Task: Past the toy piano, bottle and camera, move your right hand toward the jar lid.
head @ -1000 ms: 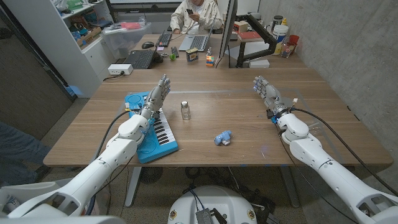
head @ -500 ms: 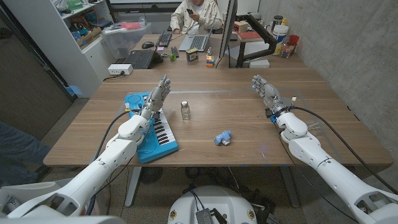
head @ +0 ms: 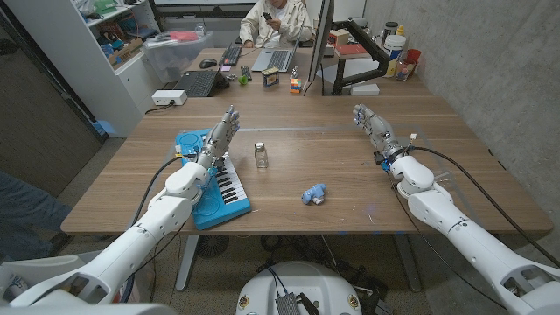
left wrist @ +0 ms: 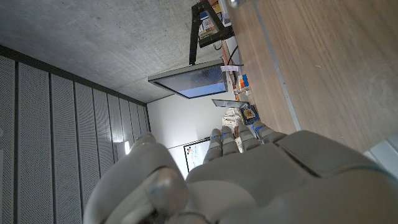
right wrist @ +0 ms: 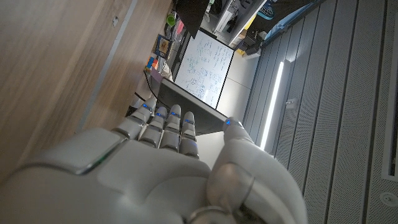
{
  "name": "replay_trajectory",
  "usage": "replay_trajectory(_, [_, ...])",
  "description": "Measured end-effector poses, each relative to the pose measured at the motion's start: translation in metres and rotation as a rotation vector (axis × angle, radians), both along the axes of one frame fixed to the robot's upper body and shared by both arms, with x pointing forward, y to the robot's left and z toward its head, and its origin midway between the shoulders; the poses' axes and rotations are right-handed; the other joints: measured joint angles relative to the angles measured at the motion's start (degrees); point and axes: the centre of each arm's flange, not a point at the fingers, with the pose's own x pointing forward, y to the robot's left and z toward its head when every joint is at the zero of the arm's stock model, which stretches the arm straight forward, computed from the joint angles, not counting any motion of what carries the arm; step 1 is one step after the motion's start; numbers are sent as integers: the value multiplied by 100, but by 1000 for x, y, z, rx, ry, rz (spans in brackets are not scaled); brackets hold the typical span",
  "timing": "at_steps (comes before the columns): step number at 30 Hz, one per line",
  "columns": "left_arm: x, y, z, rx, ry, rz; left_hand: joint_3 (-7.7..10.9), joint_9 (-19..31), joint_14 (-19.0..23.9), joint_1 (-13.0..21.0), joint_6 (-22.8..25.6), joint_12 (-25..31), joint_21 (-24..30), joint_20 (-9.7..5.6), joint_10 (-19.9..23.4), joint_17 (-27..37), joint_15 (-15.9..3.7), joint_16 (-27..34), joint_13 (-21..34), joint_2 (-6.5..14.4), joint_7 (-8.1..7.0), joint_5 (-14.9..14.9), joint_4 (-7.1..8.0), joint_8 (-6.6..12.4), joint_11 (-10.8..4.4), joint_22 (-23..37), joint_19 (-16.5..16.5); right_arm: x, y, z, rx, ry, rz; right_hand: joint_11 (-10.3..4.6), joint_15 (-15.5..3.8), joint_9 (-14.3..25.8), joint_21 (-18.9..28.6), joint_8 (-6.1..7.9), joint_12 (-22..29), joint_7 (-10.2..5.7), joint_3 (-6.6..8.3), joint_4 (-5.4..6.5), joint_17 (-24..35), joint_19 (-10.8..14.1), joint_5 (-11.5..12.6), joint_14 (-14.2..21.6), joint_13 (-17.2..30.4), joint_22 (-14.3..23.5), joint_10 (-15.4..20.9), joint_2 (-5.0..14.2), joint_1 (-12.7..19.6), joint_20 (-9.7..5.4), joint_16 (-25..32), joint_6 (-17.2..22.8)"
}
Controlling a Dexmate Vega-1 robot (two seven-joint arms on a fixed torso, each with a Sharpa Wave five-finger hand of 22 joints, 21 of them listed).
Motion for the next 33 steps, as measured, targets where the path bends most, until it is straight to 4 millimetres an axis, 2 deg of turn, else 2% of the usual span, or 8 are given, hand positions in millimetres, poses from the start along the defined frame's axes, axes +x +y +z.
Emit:
replay_trajectory(28, [-4, 1, 0, 3, -7, 9, -30, 0, 0, 0, 0, 0, 0, 21, 0, 0, 0, 0, 0, 0, 0, 0, -18, 0, 0, 0, -21, 2, -8, 1, -53, -69, 33, -12, -22, 0, 34, 0, 0, -84, -190, 12, 0, 50, 0, 22, 0, -1, -56, -327, -236, 50, 0, -41])
replay_trajectory(33, [-4, 1, 0, 2, -8, 11, -30, 0, 0, 0, 0, 0, 0, 22, 0, 0, 0, 16, 0, 0, 0, 0, -18, 0, 0, 0, -21, 0, -9, 2, -63, -80, 21, -56, -135, 0, 34, 0, 0, -103, -232, 8, 29, 128, 6, 134, 0, -14, -12, -356, -265, -24, 31, -22])
